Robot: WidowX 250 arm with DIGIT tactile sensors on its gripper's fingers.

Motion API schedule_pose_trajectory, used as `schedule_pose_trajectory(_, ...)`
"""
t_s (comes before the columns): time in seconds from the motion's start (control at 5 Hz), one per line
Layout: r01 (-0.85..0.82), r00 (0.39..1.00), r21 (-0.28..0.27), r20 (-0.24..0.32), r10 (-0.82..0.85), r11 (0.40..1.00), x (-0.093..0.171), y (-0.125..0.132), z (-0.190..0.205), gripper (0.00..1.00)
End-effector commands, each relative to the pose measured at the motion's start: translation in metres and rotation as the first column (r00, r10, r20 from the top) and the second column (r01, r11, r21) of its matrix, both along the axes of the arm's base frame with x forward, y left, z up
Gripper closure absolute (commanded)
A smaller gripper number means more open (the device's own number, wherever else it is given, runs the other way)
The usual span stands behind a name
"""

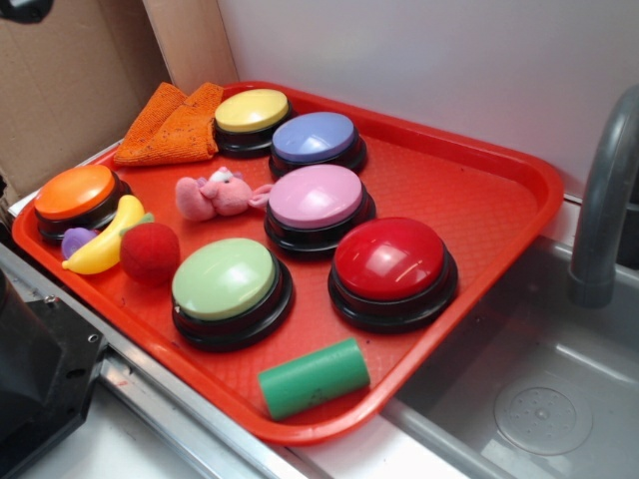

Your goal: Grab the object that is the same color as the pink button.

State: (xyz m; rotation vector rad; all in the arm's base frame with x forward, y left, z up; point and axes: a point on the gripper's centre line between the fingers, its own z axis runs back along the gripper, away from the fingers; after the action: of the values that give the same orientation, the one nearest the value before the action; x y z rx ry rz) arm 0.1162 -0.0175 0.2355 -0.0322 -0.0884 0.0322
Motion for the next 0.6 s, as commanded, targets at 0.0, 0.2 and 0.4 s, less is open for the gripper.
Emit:
schedule_pose_trajectory(0.0, 0.000, 1.000, 0.000, 0.000, 0.000, 1.000, 0.000, 0.000, 0.000, 0.00)
schedule_pose_trajectory(0.2, 0.070, 0.997, 0.019, 0.031, -0.070, 0.997, 0.012, 0.007, -0.020, 0.00)
schedule_pose_trajectory(0.4, 0.111, 0.992, 0.039, 0.062, -0.114, 0.993, 0.023, 0.016, -0.037, 0.00)
